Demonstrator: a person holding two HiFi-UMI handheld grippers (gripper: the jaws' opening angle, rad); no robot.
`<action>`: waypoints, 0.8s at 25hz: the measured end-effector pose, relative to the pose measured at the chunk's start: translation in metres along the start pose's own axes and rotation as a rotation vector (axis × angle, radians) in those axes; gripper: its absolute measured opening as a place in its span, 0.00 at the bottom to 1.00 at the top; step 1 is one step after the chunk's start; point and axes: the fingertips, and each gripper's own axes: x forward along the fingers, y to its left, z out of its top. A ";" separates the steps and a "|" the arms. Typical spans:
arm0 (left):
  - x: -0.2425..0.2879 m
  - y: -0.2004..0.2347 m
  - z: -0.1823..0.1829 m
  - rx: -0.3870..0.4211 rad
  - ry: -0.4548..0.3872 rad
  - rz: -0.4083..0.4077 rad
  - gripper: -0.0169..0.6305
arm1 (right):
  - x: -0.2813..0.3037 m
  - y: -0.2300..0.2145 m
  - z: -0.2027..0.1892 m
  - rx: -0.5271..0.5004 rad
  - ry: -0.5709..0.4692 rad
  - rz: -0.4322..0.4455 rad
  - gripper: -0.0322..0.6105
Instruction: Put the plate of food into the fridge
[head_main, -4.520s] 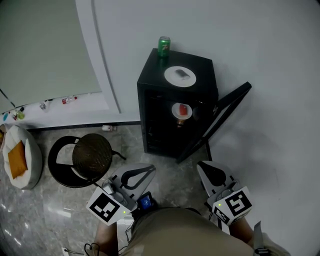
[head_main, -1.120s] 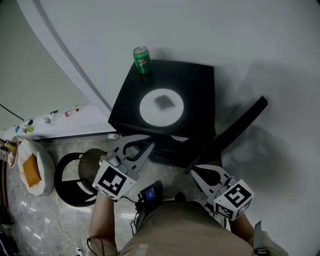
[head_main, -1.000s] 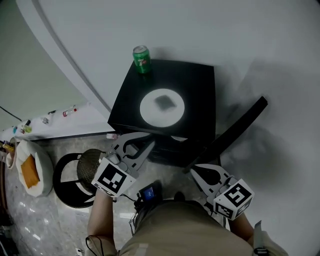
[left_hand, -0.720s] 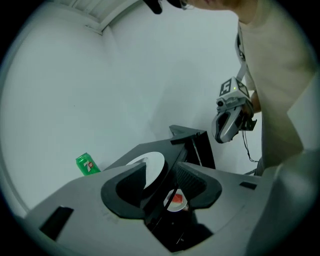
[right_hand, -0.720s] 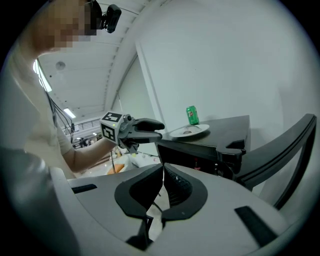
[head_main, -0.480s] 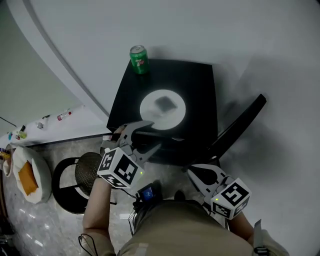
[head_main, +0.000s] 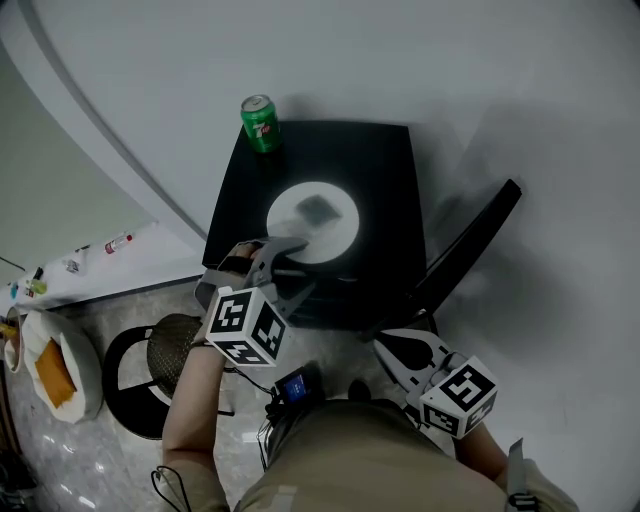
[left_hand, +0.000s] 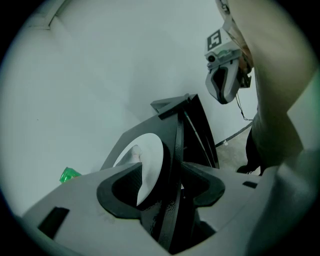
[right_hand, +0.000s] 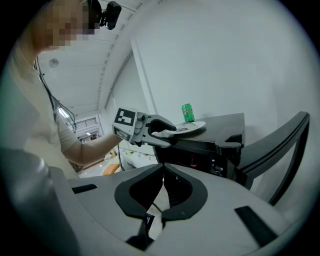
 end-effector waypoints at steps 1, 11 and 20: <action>0.002 -0.001 0.000 0.002 0.002 -0.007 0.37 | 0.000 -0.001 -0.001 0.002 0.000 -0.001 0.08; 0.004 -0.002 0.001 0.006 -0.002 -0.017 0.37 | 0.004 -0.004 -0.003 0.006 0.000 0.005 0.09; -0.003 -0.003 0.001 0.000 -0.021 0.012 0.30 | 0.007 -0.004 -0.005 0.037 0.004 0.020 0.08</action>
